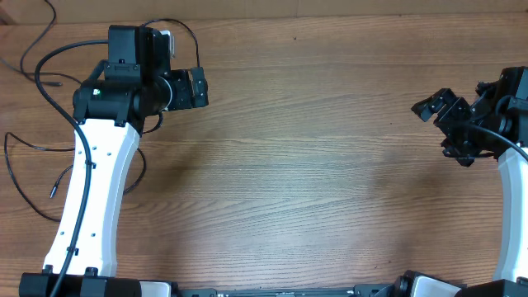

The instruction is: Untangle cables

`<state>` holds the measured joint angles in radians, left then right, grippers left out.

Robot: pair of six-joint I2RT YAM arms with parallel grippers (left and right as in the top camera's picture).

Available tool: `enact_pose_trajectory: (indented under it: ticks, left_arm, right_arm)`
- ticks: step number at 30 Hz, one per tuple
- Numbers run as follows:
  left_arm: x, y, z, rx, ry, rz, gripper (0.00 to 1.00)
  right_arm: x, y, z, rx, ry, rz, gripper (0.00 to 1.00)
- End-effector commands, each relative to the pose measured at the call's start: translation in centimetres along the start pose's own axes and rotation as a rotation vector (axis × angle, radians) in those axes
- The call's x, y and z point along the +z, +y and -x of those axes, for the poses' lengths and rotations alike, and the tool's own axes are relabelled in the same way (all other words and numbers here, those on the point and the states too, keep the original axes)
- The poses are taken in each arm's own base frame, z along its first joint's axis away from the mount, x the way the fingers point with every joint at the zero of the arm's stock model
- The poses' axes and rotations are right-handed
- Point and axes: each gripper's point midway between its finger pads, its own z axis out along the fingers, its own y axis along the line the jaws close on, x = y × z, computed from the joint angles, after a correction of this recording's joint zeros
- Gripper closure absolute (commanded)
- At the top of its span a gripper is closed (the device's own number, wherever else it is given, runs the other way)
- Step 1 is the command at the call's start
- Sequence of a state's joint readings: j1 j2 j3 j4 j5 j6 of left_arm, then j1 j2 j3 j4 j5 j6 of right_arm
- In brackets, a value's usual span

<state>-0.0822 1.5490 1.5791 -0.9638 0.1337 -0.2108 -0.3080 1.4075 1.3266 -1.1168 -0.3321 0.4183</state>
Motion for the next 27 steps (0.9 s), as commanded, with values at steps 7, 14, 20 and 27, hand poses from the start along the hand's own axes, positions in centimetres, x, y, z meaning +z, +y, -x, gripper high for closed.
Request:
enact_pose_trajectory:
  ticks: [7, 14, 20, 27]
  left_arm:
    - [0.5, -0.5, 0.2, -0.060, 0.000, -0.027, 0.01]
    - [2.8, 1.2, 0.8, -0.080, -0.007, 0.060, 0.00]
    - [6.8, 4.6, 1.2, -0.070, 0.001, 0.236, 0.35]
    - [13.4, 5.7, 1.3, -0.052, 0.019, 0.251, 0.56]
  right_arm:
    - [-0.1, 0.0, 0.4, -0.006, -0.013, -0.005, 0.00]
    - [-0.1, 0.0, 0.4, -0.005, -0.013, -0.006, 0.00]
    - [-0.1, 0.0, 0.4, -0.006, -0.013, -0.006, 0.00]
    - [-0.1, 0.0, 0.4, -0.006, -0.013, -0.005, 0.00]
